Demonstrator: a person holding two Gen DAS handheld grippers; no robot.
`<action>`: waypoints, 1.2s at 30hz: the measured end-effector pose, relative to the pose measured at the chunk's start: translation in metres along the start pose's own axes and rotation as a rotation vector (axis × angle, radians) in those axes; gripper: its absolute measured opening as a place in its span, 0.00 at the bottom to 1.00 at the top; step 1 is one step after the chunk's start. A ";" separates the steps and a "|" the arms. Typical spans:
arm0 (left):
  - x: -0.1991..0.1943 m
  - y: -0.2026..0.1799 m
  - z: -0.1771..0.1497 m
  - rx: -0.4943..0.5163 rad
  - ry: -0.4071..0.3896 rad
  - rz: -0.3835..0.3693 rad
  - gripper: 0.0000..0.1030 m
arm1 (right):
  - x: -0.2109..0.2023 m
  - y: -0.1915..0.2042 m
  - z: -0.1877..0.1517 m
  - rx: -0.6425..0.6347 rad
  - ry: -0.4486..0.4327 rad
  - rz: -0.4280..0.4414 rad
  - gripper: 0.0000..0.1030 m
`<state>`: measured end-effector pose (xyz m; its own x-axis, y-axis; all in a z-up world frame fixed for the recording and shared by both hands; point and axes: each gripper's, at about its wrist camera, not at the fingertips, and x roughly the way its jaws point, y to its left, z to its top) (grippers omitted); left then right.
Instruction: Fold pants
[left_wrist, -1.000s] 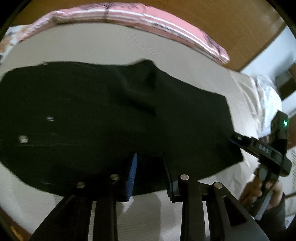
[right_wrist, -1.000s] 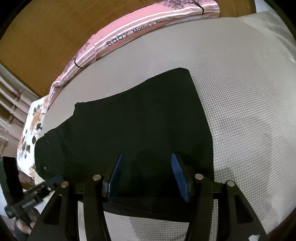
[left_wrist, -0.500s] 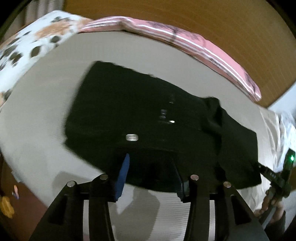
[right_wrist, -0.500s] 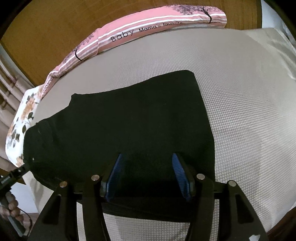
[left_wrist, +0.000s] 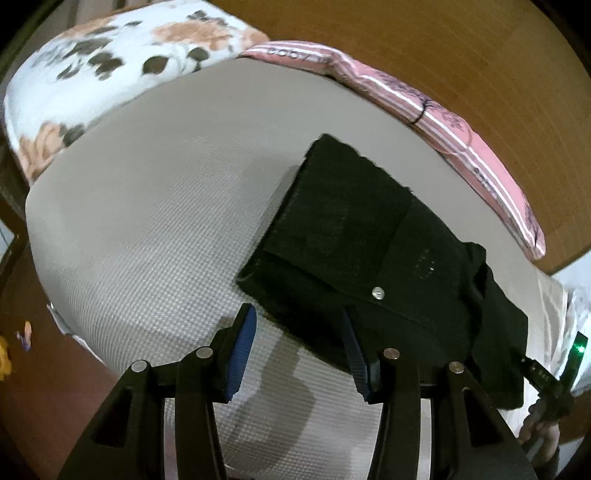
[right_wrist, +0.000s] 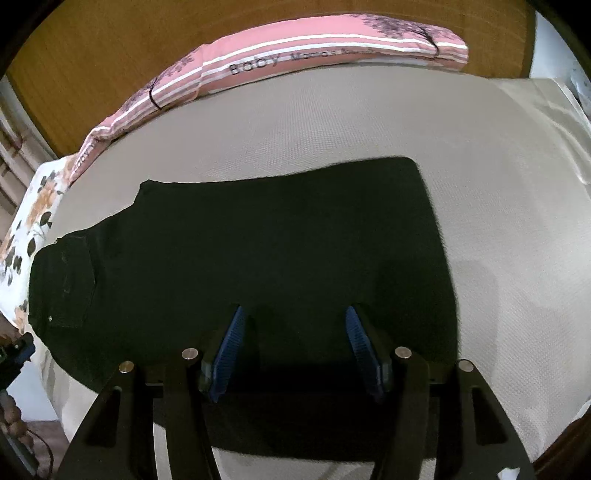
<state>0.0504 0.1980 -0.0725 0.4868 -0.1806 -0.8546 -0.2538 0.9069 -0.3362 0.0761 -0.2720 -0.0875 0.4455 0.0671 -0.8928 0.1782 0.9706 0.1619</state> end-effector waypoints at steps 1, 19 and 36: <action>0.002 0.003 0.001 -0.015 0.001 0.000 0.47 | 0.003 0.004 0.003 -0.006 0.004 -0.002 0.53; -0.016 -0.006 0.005 0.043 -0.109 -0.053 0.48 | 0.027 0.129 0.064 -0.162 -0.014 0.149 0.39; 0.000 0.043 0.015 -0.223 -0.031 -0.109 0.54 | 0.070 0.163 0.068 -0.223 0.063 0.096 0.29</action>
<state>0.0524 0.2424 -0.0811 0.5455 -0.2577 -0.7975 -0.3749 0.7760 -0.5072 0.1957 -0.1251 -0.0950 0.3947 0.1691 -0.9031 -0.0635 0.9856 0.1568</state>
